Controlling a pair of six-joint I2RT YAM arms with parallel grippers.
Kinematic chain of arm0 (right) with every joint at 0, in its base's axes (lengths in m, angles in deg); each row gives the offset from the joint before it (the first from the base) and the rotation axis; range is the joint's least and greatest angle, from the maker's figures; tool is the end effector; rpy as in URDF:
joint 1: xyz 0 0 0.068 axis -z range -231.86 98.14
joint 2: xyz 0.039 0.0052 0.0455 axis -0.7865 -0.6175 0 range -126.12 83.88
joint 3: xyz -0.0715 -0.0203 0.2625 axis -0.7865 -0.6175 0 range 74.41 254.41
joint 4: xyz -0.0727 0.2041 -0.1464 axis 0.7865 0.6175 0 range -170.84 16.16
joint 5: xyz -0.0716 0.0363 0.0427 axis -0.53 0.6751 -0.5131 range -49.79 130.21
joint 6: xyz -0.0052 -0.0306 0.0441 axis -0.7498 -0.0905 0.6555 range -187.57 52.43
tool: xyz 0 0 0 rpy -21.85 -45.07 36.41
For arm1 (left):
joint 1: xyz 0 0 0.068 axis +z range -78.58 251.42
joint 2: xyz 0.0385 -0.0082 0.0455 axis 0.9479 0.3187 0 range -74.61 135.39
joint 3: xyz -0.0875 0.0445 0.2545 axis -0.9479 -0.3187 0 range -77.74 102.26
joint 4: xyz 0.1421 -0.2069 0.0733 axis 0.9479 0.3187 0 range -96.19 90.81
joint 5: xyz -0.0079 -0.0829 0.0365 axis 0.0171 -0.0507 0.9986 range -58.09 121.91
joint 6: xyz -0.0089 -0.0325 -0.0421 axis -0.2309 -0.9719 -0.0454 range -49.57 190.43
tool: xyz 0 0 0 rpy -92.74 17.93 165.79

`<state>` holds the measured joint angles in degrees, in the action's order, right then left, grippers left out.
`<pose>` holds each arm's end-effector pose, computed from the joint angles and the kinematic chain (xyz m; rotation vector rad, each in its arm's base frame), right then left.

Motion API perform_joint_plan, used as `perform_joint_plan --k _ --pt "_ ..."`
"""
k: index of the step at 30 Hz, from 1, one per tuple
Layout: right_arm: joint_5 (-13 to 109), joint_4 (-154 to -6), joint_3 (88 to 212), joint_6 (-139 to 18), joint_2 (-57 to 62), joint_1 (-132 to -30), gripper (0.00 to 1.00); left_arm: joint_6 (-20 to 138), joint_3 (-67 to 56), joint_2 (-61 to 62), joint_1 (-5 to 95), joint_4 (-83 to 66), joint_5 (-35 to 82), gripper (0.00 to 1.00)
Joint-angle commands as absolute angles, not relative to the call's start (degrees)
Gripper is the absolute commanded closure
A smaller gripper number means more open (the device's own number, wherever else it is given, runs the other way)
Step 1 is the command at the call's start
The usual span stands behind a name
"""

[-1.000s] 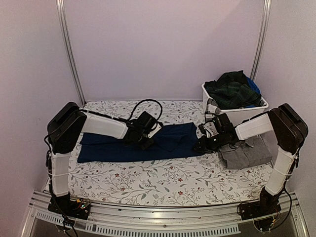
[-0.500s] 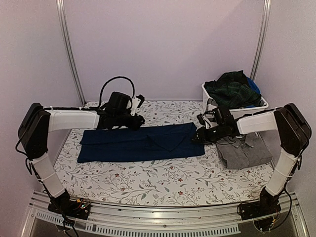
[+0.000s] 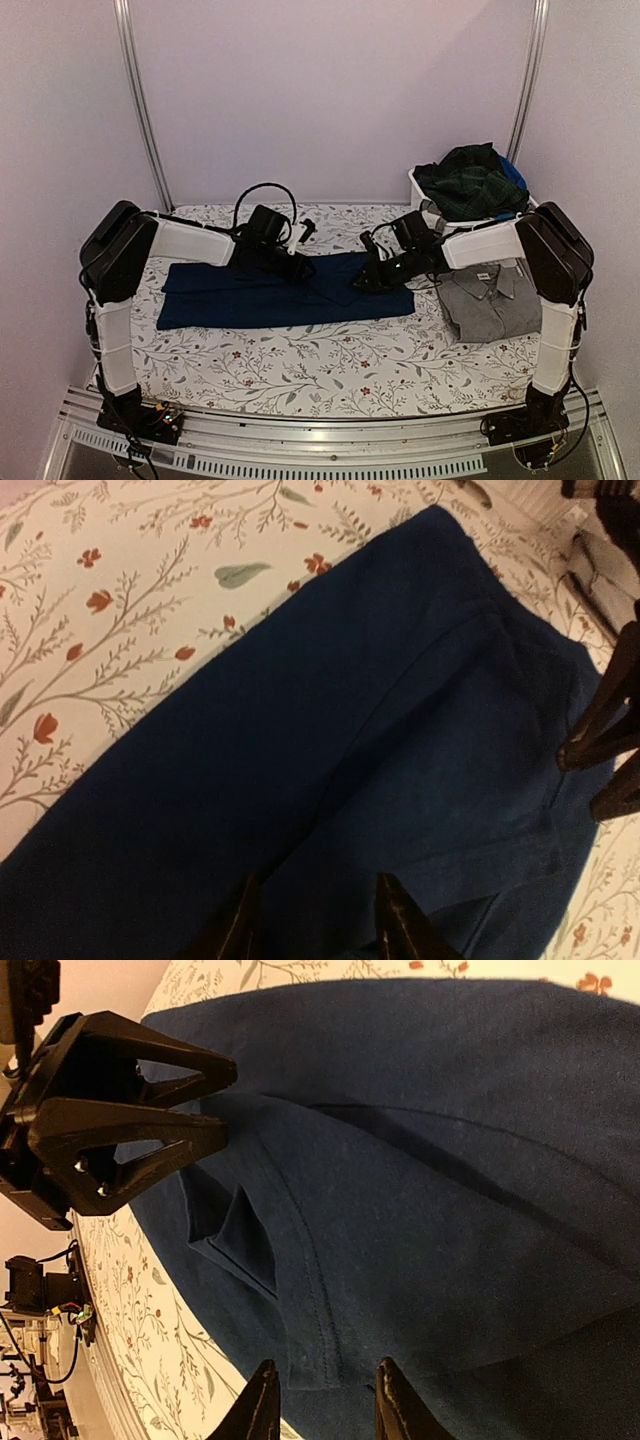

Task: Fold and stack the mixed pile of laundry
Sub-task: Rotate the rectangle-folded T-shirt at the center of the board.

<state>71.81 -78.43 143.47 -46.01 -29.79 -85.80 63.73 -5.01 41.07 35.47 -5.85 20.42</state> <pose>0.3328 0.2464 0.1497 -0.5488 2.4661 1.0890 0.3471 -0.2604 0.1537 0.7023 2.2813 -0.5978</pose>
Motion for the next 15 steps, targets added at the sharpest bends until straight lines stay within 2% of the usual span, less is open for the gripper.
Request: perform_joint_plan --k 1,4,7,12,15 --pt "70.78 -78.9 145.53 -44.86 -33.55 -86.64 0.69 64.1 -3.63 44.67 35.47 -0.08 24.98 0.64" --pt "69.11 -77.17 145.69 -45.58 -36.48 -86.67 0.69 63.58 -4.93 44.64 36.41 1.5 30.92 0.66" --pt "66.27 -75.41 146.13 -47.06 -38.88 -86.6 0.69 61.01 -6.18 43.6 39.12 3.4 35.39 0.63" --pt "59.43 -70.38 151.67 -50.48 -43.72 -86.63 0.69 58.76 -10.67 36.44 40.71 2.64 38.89 0.44" --pt "54.18 -66.74 157.99 -53.09 -46.59 -86.6 0.69 55.64 -15.04 30.02 42.94 1.35 39.3 0.38"
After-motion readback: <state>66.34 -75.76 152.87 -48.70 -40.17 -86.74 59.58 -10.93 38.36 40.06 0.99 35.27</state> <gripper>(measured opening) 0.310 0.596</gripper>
